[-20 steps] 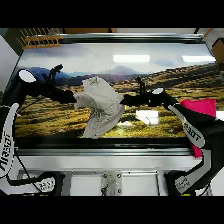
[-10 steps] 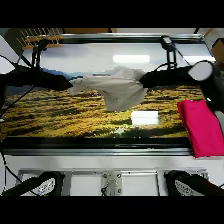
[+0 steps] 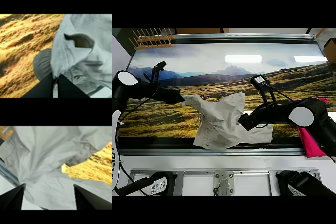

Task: Fold the clothes and pants, and hang the long-sleeved shirts on hangers.

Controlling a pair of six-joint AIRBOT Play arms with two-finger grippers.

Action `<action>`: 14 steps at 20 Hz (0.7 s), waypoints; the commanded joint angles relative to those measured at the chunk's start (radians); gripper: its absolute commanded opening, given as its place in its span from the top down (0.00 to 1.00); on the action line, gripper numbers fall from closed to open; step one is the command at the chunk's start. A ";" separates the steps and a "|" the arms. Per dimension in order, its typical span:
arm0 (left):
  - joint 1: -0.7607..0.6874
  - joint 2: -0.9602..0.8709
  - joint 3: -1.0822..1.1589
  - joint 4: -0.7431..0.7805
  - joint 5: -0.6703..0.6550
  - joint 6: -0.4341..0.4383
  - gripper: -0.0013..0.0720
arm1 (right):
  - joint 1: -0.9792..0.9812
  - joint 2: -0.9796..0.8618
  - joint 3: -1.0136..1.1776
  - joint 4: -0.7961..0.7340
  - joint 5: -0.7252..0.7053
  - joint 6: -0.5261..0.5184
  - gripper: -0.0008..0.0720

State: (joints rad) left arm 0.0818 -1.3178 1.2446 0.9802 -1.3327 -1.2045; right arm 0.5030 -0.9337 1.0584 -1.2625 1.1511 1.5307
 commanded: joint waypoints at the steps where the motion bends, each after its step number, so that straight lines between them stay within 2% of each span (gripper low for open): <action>1: 0.009 -0.021 -0.016 -0.004 -0.002 0.000 0.96 | -0.093 0.006 -0.026 -0.028 0.010 0.029 0.11; 5: 0.009 -0.021 -0.016 -0.004 -0.002 -0.001 0.96 | -0.402 -0.094 -0.027 -0.016 -0.028 0.005 0.11; 8: 0.009 -0.021 -0.016 -0.005 -0.003 0.000 0.96 | -0.549 -0.284 -0.023 0.192 -0.128 -0.137 0.11; 10: 0.009 -0.021 -0.016 -0.005 -0.002 0.000 0.96 | -0.568 -0.438 0.020 0.322 -0.167 -0.214 0.11; 14: 0.009 -0.021 -0.016 -0.005 -0.003 -0.001 0.96 | -0.505 -0.752 0.220 0.486 -0.169 -0.272 0.11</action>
State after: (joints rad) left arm 0.0902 -1.3376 1.2293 0.9756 -1.3354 -1.2049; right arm -0.0154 -1.4822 1.1629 -0.9356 1.0046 1.3285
